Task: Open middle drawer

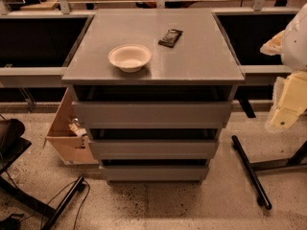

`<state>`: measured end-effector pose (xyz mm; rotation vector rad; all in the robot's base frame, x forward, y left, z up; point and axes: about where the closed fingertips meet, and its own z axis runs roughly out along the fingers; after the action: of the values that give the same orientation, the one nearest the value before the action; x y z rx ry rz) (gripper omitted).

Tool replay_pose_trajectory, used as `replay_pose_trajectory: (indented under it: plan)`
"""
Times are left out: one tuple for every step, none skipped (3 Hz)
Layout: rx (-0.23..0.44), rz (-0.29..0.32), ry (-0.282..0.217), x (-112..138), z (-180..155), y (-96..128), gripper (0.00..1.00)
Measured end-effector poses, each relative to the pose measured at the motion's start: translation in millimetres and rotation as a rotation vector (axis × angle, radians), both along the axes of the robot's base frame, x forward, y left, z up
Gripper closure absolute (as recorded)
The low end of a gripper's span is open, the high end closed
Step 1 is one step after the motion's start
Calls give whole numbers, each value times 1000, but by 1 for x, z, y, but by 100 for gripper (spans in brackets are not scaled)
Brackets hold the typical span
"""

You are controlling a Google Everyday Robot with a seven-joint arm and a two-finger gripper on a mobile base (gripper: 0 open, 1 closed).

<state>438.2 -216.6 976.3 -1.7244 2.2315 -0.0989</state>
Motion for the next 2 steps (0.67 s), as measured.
replay_pose_trajectory:
  plan:
    - [0, 0, 0, 0, 0, 0, 0]
    - [3, -6, -6, -2, -14, 3, 0]
